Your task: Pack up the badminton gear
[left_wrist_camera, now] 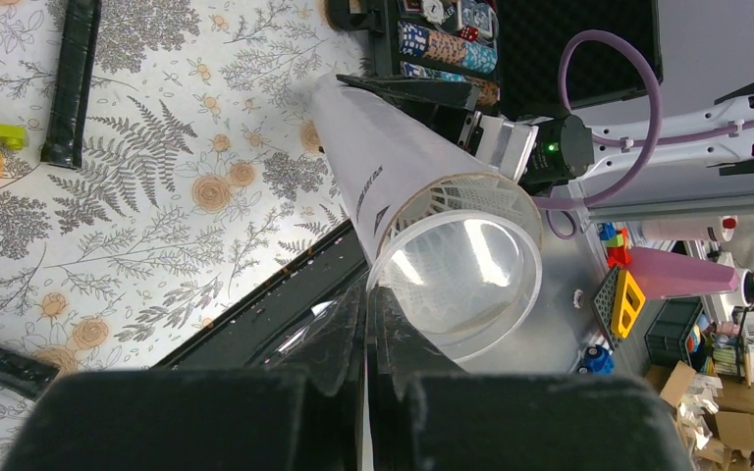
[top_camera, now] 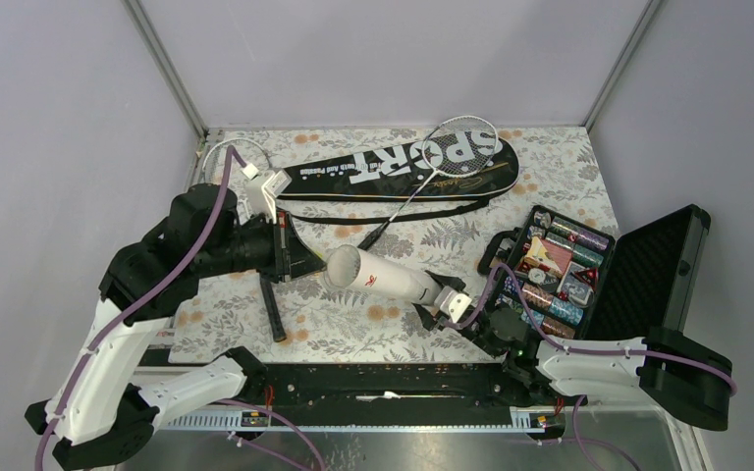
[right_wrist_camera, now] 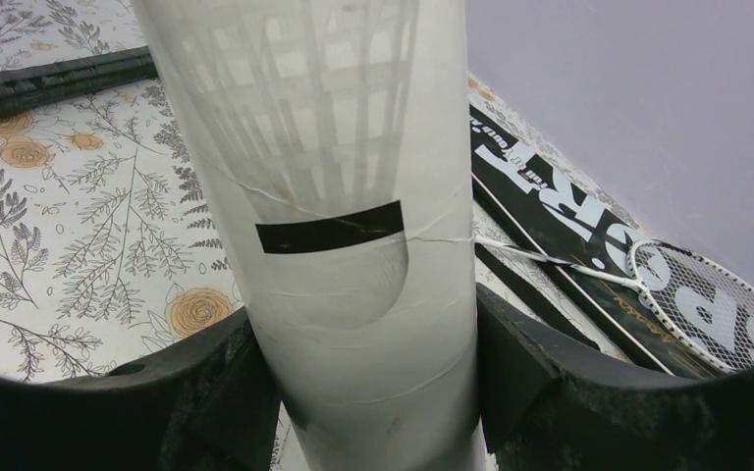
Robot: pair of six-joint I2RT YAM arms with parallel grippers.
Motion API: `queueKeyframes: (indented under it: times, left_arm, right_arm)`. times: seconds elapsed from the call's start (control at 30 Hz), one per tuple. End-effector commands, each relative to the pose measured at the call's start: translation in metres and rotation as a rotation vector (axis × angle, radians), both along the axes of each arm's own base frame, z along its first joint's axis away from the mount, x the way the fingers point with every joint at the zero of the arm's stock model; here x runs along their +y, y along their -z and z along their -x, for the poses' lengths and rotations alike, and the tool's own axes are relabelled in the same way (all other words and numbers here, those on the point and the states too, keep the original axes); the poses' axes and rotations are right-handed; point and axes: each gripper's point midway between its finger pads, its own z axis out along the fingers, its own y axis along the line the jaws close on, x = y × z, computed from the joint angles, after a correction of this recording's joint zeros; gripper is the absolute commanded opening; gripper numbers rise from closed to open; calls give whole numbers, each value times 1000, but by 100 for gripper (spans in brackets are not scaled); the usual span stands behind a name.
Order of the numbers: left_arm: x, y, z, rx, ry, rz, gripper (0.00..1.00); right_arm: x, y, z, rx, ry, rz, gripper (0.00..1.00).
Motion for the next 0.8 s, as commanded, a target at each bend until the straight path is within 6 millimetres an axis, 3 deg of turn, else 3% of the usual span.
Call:
queueKeyframes:
  times: [0.0, 0.47, 0.77]
  left_arm:
    - [-8, -6, -4, -18, 13, 38, 0]
    - [-6, 2, -10, -17, 4, -1, 0]
    - [-1, 10, -7, -4, -1, -34, 0]
  right_arm:
    - [8, -32, 0, -53, -23, -84, 60]
    - [14, -28, 1, -46, -43, -61, 59]
    - [6, -32, -4, -36, 7, -103, 60]
